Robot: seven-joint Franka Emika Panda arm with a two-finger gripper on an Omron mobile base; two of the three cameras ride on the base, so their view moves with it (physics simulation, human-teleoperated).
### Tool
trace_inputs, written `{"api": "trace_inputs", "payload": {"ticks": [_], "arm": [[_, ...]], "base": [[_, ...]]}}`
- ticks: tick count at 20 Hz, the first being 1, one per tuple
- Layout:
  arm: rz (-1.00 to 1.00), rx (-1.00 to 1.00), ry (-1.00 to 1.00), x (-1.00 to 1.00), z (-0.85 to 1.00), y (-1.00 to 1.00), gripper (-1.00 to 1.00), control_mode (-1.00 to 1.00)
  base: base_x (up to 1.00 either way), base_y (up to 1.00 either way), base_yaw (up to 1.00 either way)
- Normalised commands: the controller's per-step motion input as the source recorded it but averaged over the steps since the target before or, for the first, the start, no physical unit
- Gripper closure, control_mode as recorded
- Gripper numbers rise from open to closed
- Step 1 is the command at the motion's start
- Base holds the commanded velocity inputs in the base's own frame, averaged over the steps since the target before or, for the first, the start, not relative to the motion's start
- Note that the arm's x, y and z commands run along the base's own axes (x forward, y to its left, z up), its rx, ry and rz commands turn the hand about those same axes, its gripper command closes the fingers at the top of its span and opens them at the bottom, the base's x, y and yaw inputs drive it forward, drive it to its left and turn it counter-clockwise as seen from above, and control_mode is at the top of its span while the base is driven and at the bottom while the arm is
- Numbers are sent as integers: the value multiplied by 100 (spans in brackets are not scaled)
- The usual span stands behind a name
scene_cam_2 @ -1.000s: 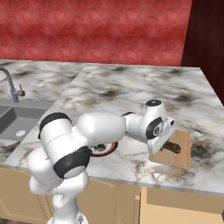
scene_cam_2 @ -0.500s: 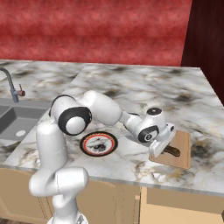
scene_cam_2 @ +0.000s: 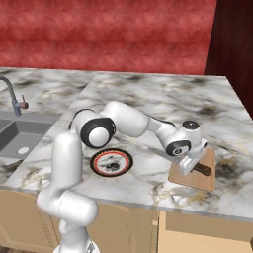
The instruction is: Pick up the knife from the drawer and place it on the cutting board. Then place the meat from the plate to the cutting board.
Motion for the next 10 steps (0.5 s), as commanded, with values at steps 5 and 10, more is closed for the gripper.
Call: {"api": "trace_inputs", "payload": {"ticks": [5, 10], "arm": [[0, 0, 1, 22, -23, -1, 100, -100], [0, 0, 0, 14, -29, -8, 100, -100]], "base": [[0, 0, 0], [0, 0, 0]]}}
